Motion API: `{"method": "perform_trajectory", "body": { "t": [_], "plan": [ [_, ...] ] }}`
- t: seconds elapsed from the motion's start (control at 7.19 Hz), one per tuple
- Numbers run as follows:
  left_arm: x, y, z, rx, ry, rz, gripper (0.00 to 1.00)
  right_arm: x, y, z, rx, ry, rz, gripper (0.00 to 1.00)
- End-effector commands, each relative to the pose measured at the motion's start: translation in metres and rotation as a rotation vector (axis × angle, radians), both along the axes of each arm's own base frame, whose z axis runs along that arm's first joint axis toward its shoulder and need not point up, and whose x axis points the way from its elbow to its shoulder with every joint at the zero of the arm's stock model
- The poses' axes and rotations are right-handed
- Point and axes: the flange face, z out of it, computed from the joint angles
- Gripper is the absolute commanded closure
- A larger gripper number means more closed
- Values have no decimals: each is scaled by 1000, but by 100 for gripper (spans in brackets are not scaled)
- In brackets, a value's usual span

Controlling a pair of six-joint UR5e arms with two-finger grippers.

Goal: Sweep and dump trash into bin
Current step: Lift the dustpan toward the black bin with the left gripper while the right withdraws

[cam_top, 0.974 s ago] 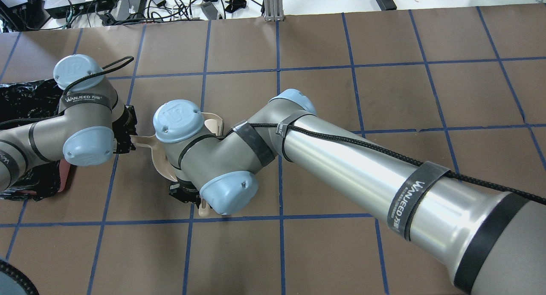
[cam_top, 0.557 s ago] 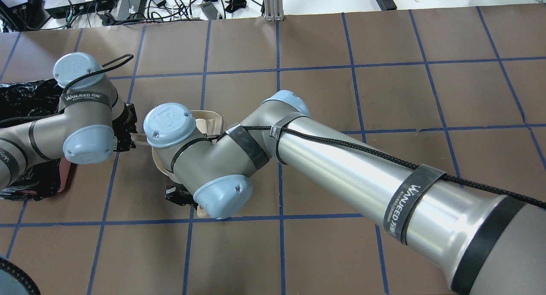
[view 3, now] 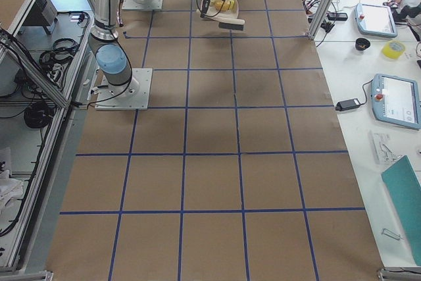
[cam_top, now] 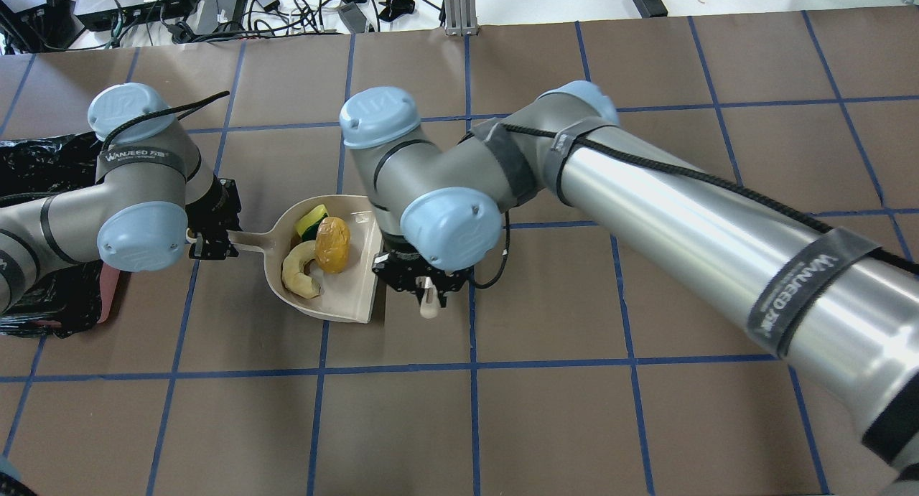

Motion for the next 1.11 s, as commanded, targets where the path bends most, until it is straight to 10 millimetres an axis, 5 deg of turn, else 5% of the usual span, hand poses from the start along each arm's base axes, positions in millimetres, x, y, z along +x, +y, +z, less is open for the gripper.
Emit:
{"method": "perform_trajectory", "body": {
  "t": [0.0, 0.28, 0.42, 0.7, 0.84, 0.97],
  "plan": [
    [8, -29, 46, 8, 56, -39, 100, -108, -59, 20, 5, 81, -93, 100],
    [26, -71, 127, -20, 50, -111, 100, -217, -99, 41, 5, 58, -3, 100],
    [53, -78, 155, -35, 48, -78, 100, -258, -111, 44, -3, 32, 22, 100],
    [163, -71, 177, -73, 66, -137, 100, -323, -137, 30, -60, 0, 91, 100],
    [219, -63, 195, -99, 37, -151, 100, -381, -140, 21, -40, -10, 18, 100],
    [255, -60, 211, -115, 17, -195, 100, -428, -137, 12, -33, -40, 39, 100]
  ]
}}
